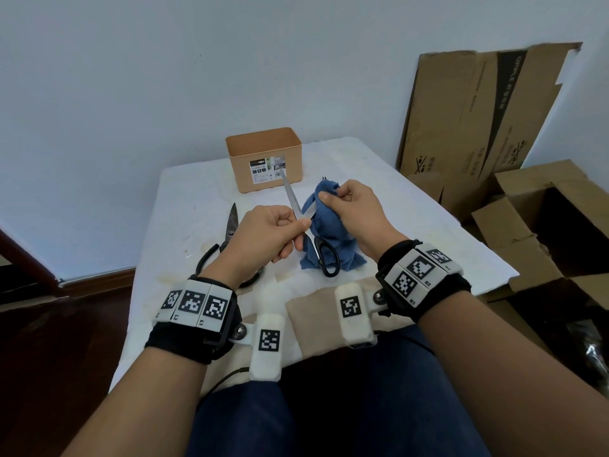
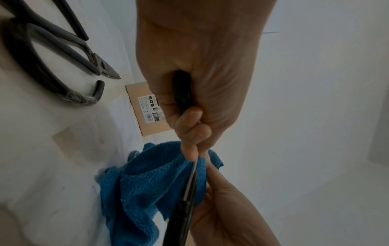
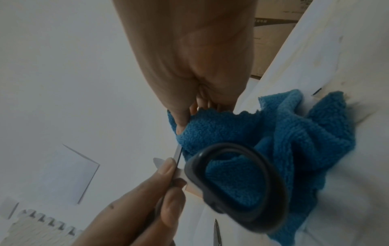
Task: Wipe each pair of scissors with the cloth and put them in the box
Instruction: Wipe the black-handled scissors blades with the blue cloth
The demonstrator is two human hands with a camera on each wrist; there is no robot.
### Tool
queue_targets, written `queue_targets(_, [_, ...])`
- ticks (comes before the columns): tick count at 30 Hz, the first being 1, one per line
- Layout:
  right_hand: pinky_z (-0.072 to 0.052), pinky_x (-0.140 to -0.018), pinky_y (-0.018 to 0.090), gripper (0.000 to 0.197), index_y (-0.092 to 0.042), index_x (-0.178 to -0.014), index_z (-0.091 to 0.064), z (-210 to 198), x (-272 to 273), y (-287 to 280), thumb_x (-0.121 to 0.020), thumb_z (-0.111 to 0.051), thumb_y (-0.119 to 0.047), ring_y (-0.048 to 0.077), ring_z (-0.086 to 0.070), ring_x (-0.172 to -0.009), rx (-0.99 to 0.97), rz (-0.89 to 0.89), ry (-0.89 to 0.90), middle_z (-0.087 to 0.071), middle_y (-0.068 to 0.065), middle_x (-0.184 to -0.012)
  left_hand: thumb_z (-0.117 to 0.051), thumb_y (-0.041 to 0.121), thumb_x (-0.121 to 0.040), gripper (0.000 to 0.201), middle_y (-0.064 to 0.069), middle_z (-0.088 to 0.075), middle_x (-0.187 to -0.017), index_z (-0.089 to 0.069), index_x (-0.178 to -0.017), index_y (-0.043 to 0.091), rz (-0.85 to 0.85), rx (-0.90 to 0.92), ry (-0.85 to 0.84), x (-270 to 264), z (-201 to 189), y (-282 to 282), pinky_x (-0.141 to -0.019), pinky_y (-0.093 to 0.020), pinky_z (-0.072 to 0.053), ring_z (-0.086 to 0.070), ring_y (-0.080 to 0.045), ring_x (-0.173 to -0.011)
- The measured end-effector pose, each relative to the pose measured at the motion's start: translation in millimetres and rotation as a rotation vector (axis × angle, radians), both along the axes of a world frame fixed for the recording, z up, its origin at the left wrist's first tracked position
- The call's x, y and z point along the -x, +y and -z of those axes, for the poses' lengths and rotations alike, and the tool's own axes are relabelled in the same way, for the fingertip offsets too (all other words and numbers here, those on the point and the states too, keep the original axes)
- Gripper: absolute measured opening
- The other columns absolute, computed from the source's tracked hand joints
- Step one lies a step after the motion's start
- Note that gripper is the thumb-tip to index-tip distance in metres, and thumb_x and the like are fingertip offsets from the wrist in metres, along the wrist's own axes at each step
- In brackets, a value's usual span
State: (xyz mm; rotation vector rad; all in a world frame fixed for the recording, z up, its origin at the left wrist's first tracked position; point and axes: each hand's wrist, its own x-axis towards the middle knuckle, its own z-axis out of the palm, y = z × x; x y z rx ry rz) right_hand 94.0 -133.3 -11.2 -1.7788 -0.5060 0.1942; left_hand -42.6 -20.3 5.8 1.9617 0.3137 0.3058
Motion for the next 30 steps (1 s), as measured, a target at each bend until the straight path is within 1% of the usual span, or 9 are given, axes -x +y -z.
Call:
queue_targets(3, [-0.051,-0.084,0.046,0.024,-0.022,-0.075,-0.051,-2,-1,0,-0.087,-0.069,-0.031,0.029,-0.065,-0.088,0.005,0.010,0.009,-0.065,0.009,-0.085,-0.061,0.019,-0.099,0.032,0.007,-0.053,-0.039,-0.060,-0.070,0.006,0.003,-0.014,0.011,2,-3,-2,-0.037,-0.014,-0.029,-0.035,-0.004,-0.032])
queue_targets(5, [-0.052,-0.085,0.048,0.025,-0.022,-0.075,-0.050,-3,-1,0,-0.087,-0.069,-0.032,0.032,-0.065,-0.093,0.012,0.017,0.011,-0.067,0.013,-0.089,-0.061,0.019,-0.099,0.032,0.008,-0.052,-0.038,-0.060,-0.070,0.006,0.004,-0.023,0.017,3,-5,-3,-0.036,-0.013,-0.028,-0.035,-0.004,-0.031])
queue_targets(10, [-0.053,-0.085,0.047,0.025,-0.022,-0.075,-0.050,-3,-1,-1,-0.087,-0.069,-0.033,0.033,-0.065,-0.094,0.014,0.033,0.026,-0.067,0.013,-0.091,-0.061,0.019,-0.099,0.032,0.008,-0.052,-0.039,-0.060,-0.069,0.009,0.004,-0.027,0.027,6,-6,-3,-0.036,-0.012,-0.027,-0.034,-0.003,-0.031])
queue_targets(12, [-0.053,-0.088,0.049,0.025,-0.022,-0.074,-0.050,-3,-2,-2,-0.087,-0.069,-0.032,0.033,-0.065,-0.095,0.000,0.046,0.042,-0.067,0.014,-0.092,-0.061,0.019,-0.099,0.032,0.008,-0.053,-0.039,-0.060,-0.069,0.009,0.010,-0.030,0.034,7,-5,-3,-0.036,-0.012,-0.028,-0.035,-0.003,-0.032])
queue_targets(17, [-0.053,-0.087,0.051,0.024,-0.023,-0.073,-0.051,-2,-5,-3,-0.086,-0.070,-0.031,0.034,-0.066,-0.095,-0.018,0.061,0.049,-0.068,0.014,-0.091,-0.060,0.019,-0.099,0.032,0.008,-0.052,-0.039,-0.060,-0.072,0.003,0.019,-0.015,0.035,8,-3,-3,-0.037,-0.013,-0.029,-0.034,-0.004,-0.031])
queue_targets(21, [-0.053,-0.087,0.049,0.024,-0.022,-0.073,-0.052,-1,-7,-4,-0.086,-0.070,-0.031,0.031,-0.065,-0.094,-0.006,0.070,0.036,-0.068,0.012,-0.091,-0.061,0.021,-0.099,0.034,0.007,-0.052,-0.039,-0.061,-0.071,0.002,0.028,-0.022,0.050,8,-1,-1,-0.040,-0.015,-0.031,-0.035,-0.004,-0.032])
queue_targets(24, [-0.052,-0.085,0.044,0.023,-0.022,-0.075,-0.051,-1,-11,-7,-0.088,-0.068,-0.029,0.026,-0.063,-0.091,0.006,0.089,0.020,-0.064,0.006,-0.087,-0.061,0.022,-0.099,0.034,0.006,-0.053,-0.039,-0.061,-0.073,0.000,0.043,-0.020,0.081,10,0,3,-0.040,-0.016,-0.030,-0.034,-0.005,-0.031])
queue_targets(27, [-0.053,-0.086,0.041,0.019,-0.023,-0.080,-0.051,0,-15,-12,-0.089,-0.067,-0.028,0.025,-0.063,-0.096,-0.049,0.133,0.061,-0.066,0.008,-0.097,-0.061,0.026,-0.099,0.037,0.004,-0.050,-0.040,-0.061,-0.072,0.001,0.058,-0.002,0.102,12,2,9,-0.041,-0.018,-0.029,-0.032,-0.009,-0.033])
queue_targets(30, [-0.054,-0.088,0.042,0.013,-0.028,-0.091,-0.052,4,-13,-17,-0.091,-0.065,-0.029,0.024,-0.065,-0.097,-0.133,0.151,0.146,-0.067,0.011,-0.105,-0.063,0.032,-0.097,0.040,-0.004,-0.048,-0.042,-0.063,-0.066,0.006,0.043,0.000,0.088,11,3,19,-0.043,-0.021,-0.030,-0.031,-0.014,-0.036])
